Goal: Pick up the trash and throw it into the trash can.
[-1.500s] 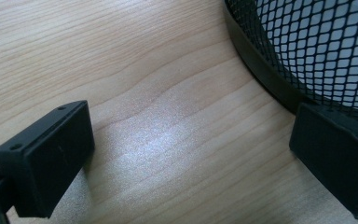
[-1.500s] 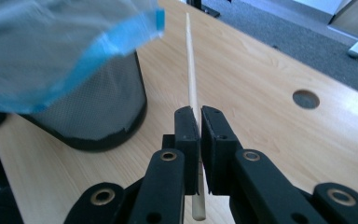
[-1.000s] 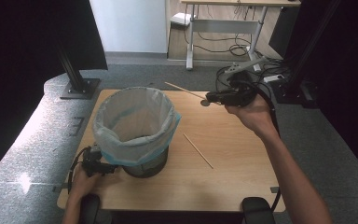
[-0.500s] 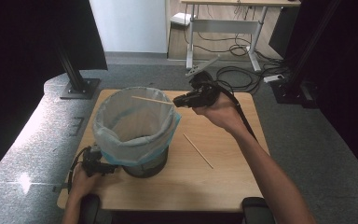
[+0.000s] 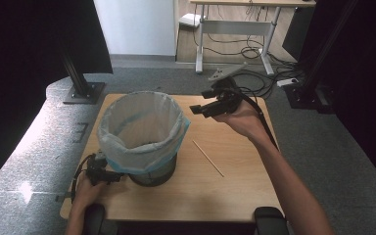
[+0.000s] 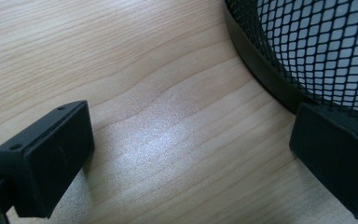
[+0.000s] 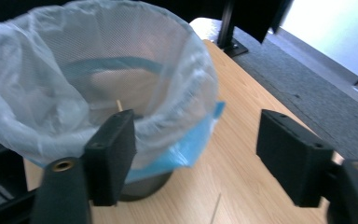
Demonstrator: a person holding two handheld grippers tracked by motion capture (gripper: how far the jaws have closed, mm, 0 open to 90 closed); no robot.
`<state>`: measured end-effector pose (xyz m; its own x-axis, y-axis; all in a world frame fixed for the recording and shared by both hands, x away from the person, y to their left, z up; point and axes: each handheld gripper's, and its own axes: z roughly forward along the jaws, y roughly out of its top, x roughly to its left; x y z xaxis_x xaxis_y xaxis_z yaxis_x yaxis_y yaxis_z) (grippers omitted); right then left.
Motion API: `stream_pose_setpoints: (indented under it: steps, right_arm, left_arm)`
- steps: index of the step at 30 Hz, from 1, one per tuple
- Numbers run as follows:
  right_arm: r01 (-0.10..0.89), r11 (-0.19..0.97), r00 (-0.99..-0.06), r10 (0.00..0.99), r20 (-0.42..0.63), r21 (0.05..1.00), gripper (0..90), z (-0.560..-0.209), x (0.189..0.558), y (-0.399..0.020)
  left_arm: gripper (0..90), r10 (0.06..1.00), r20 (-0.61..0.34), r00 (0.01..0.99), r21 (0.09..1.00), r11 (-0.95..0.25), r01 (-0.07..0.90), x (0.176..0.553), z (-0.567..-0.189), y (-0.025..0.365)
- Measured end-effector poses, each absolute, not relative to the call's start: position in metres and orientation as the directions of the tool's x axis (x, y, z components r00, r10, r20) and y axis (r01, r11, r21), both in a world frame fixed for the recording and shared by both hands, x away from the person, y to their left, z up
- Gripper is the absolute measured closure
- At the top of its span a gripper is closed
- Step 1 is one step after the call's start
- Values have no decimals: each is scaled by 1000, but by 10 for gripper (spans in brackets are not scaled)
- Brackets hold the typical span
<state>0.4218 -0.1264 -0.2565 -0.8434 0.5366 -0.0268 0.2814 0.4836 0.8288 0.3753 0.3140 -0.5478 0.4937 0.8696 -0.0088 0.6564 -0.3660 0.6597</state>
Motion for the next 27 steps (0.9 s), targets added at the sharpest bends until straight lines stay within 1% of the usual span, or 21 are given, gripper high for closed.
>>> stream_pose_setpoints:
  steps: [1,4,6,9,10,13,14,16,17,18,19,20,21,23,24,26,27]
  right_arm:
    - [292,477,-835,550,-22,829,244,-263,421,-135]
    - [305,465,-825,565,-13,831,233,-272,420,-144]
    - [304,456,-805,592,-30,837,194,-287,417,-157]
    - [314,465,-795,605,-38,828,197,-299,416,-164]
    - [327,468,-784,619,-40,821,202,-311,415,-170]
    - [348,454,-773,634,-23,820,205,-323,415,-177]
    - [362,444,-761,648,-15,820,208,-336,414,-183]
    - [376,435,-751,660,-6,818,210,-350,414,-188]
    - [376,435,-751,660,-6,818,210,-350,414,-188]
    - [389,438,-745,667,-2,810,213,-365,413,-192]
    - [389,438,-745,667,-2,810,213,-365,413,-192]
    - [394,443,-742,670,-6,805,215,-372,413,-194]
    - [417,441,-737,676,12,795,222,-389,413,-197]
    - [425,434,-736,677,24,794,222,-394,412,-198]
    - [436,430,-725,688,26,791,222,-407,411,-200]
    - [439,430,-724,689,28,789,222,-414,411,-201]
    - [452,433,-717,696,29,780,222,-427,410,-201]
  left_arm:
    - [0,870,-9,494,659,-366,657,375,-548,314]
    - [0,870,-9,494,660,-366,656,375,-548,314]
    - [0,870,-9,493,660,-366,656,375,-548,314]
    - [0,870,-9,493,660,-366,656,375,-548,314]
    - [0,870,-9,494,660,-366,657,375,-548,314]
    - [0,869,-9,494,659,-367,657,375,-548,314]
    - [0,869,-9,494,659,-367,657,375,-548,314]
    - [0,869,-9,494,659,-367,657,375,-548,314]
    - [0,869,-9,494,659,-367,657,375,-548,314]
    - [0,869,-8,494,658,-367,657,375,-548,314]
    - [0,869,-8,494,658,-367,657,375,-548,314]
    - [0,869,-9,494,659,-367,657,375,-548,314]
    - [0,869,-9,494,659,-367,657,375,-548,314]
    - [0,870,-9,494,659,-366,657,375,-548,314]
    - [0,870,-9,494,659,-366,657,375,-548,314]
    - [0,870,-9,493,659,-366,657,375,-548,314]
    - [0,870,-9,493,659,-365,657,375,-548,314]
